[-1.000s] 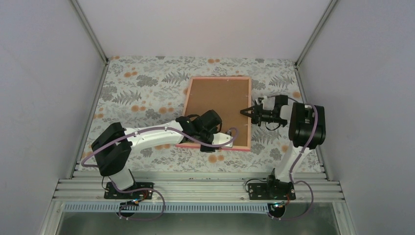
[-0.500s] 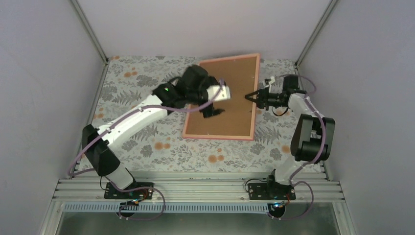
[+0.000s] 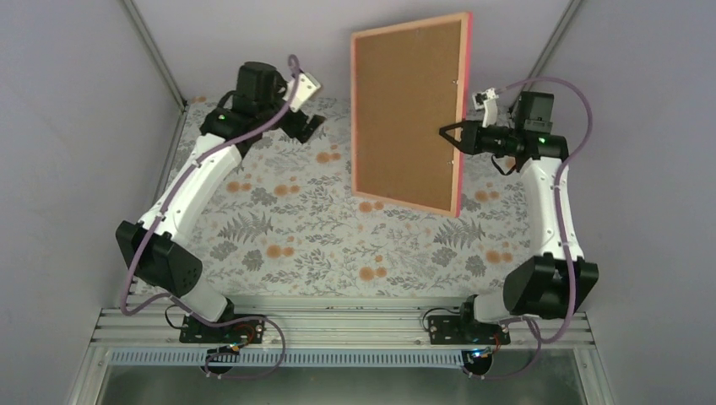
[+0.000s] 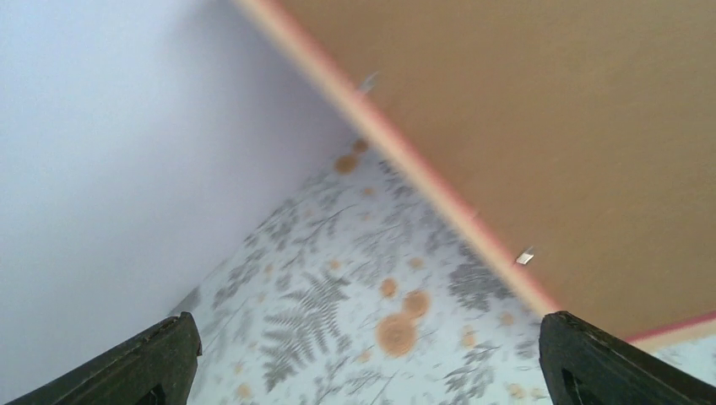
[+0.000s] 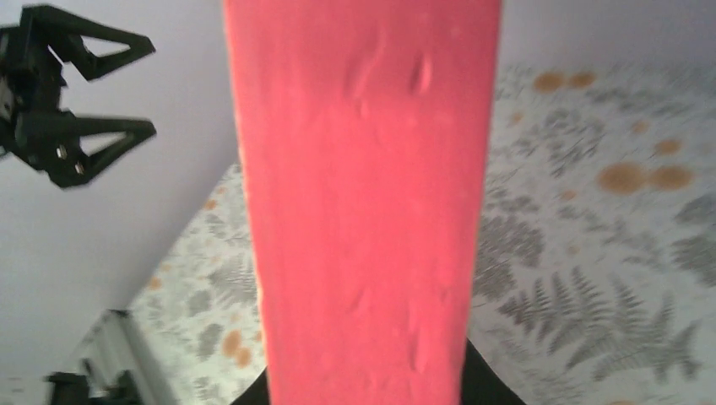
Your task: Put the photo into the frame
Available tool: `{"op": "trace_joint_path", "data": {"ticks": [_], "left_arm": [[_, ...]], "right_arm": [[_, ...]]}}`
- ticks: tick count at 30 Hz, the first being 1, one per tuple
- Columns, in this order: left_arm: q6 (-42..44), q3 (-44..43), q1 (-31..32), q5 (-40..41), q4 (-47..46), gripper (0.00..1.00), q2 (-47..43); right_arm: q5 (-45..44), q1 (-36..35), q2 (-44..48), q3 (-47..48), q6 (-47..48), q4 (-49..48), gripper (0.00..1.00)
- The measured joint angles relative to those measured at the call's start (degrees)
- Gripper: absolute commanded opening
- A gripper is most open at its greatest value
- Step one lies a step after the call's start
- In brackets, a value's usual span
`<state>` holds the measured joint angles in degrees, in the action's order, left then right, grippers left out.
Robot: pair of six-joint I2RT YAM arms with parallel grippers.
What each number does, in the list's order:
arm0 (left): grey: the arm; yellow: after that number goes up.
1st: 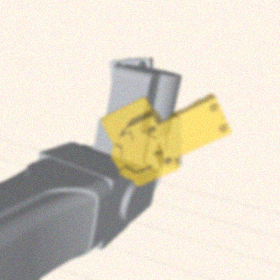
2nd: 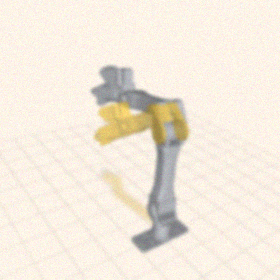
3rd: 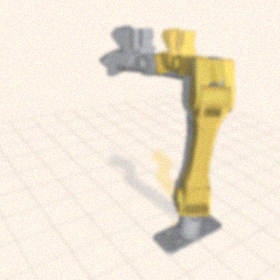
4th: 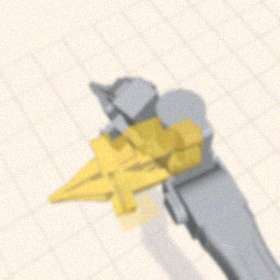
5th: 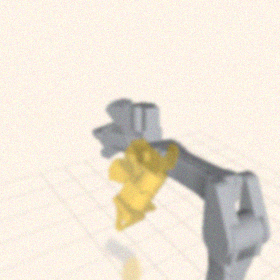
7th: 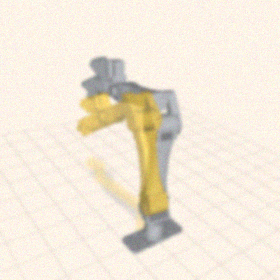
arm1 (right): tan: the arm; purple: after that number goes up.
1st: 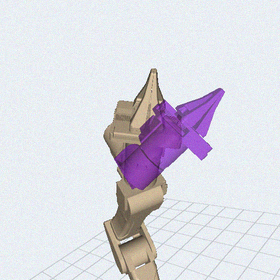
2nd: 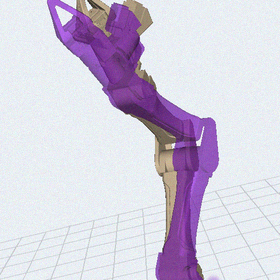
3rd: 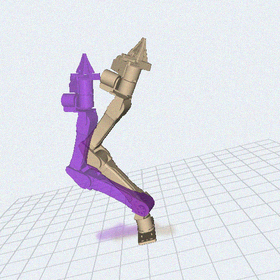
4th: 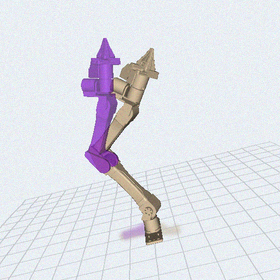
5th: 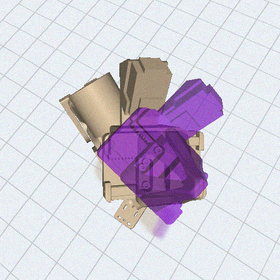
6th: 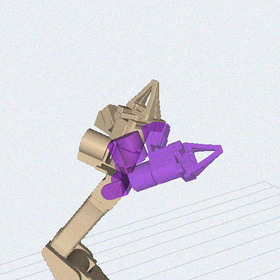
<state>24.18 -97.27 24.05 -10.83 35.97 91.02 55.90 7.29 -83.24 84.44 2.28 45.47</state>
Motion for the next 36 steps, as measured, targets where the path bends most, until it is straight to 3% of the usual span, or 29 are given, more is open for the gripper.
{"op": "trace_joint_path", "data": {"ticks": [8,19,26,36], "left_arm": [[-5.29,0.11,-9.51,0.83,-0.59,1.0,-1.11],[-11.06,2.62,-17.99,3.23,-1.79,1.0,-1.73],[-14.64,5.07,-25.49,2.51,-1.68,1.0,-2.99],[-15.93,7.54,-27.47,-0.39,-1.6,1.0,-6.62]], "right_arm": [[-16.46,-7.08,6.16,4.04,9.97,0.37,0.03],[-42.36,-25.97,6.27,6.21,25.7,-1.55,0.03],[-58.58,-38.62,7.45,-3.56,35.54,-7.39,0.03],[-70.77,-55.06,8.0,-21.24,48.5,-22.95,0.04]]}}
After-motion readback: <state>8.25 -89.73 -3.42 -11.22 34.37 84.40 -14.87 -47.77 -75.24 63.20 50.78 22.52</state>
